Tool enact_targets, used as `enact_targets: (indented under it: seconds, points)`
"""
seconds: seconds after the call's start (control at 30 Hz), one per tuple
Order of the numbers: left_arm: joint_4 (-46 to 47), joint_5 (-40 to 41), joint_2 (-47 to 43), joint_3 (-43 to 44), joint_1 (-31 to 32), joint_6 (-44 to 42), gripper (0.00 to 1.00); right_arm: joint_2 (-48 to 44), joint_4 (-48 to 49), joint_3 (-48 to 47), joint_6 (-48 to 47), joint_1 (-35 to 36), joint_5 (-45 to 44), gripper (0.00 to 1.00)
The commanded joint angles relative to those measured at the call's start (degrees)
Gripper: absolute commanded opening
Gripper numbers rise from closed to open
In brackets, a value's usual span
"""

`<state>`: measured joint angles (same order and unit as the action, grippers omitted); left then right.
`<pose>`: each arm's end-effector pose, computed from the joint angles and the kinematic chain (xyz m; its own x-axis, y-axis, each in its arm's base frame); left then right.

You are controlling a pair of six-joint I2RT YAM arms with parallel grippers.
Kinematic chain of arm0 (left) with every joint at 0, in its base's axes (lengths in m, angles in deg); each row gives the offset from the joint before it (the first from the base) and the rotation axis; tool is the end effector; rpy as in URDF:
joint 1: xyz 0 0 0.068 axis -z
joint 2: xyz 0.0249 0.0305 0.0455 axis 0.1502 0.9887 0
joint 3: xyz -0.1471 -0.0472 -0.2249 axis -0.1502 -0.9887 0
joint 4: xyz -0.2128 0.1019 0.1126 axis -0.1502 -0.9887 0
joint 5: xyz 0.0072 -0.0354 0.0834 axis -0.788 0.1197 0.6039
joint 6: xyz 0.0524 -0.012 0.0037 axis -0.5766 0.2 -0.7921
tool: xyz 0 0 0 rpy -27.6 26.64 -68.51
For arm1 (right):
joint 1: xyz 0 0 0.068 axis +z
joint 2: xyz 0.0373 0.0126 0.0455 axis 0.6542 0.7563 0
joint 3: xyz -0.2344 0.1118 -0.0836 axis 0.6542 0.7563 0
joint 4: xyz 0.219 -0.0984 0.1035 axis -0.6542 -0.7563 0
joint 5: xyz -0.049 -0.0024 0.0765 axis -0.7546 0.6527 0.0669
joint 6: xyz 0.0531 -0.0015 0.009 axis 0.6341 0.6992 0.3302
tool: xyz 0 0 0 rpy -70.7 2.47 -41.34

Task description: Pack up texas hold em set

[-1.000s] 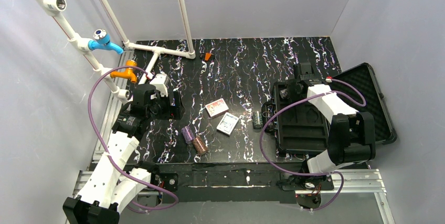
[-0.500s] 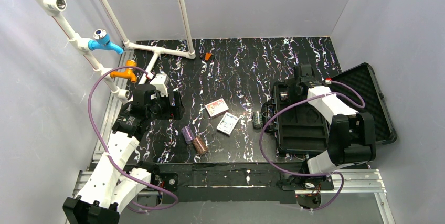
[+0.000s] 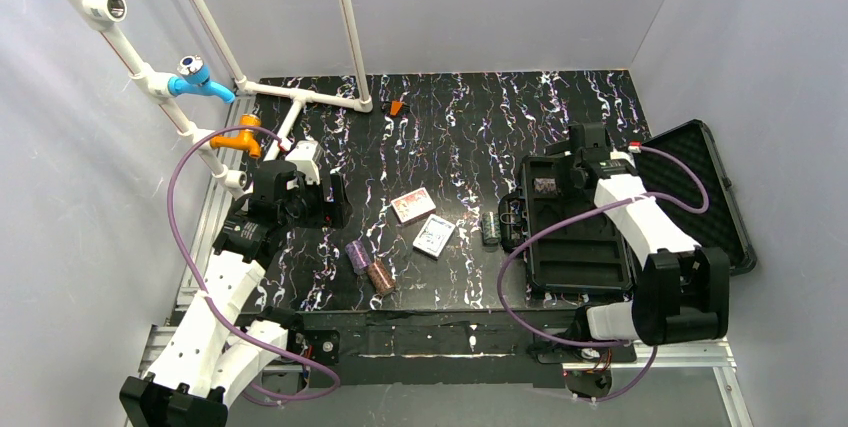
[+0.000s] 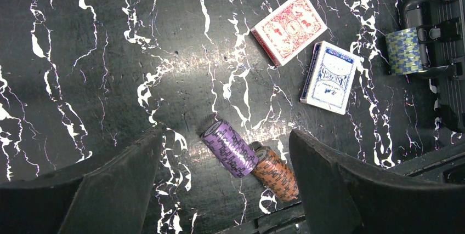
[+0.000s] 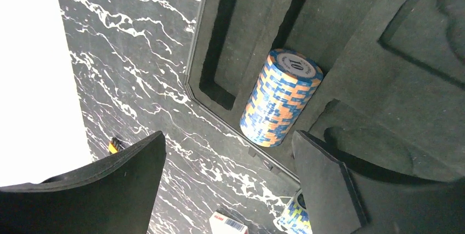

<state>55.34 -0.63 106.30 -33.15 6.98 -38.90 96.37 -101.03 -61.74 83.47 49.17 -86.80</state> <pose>0.1732 -0.0530 0.3138 -0.5660 -0.0590 -0.8223 0.2541 0.9364 -0.2421 0.2815 0.0313 0.2439 -0.0651 0.9519 -0.2993 0.7506 0.2444 0.6139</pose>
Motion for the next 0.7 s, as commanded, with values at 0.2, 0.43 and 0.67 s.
enact_targets:
  seconds: [0.2, 0.43, 0.67]
  points:
    - [-0.22, 0.22, -0.97, 0.8, 0.29, -0.64, 0.84, -4.03, 5.26, 0.52, -27.96, -0.75, -8.98, 0.81]
    - [-0.25, -0.03, -0.66, 0.86, 0.29, -0.65, 0.84, -1.11, 5.14, 0.41, -34.87, -1.6, -15.58, 0.48]
    - [-0.19, -0.12, -0.44, 0.86, 0.28, -0.58, 0.83, 4.77, 4.47, -1.43, -39.6, -1.9, -15.39, 0.29]
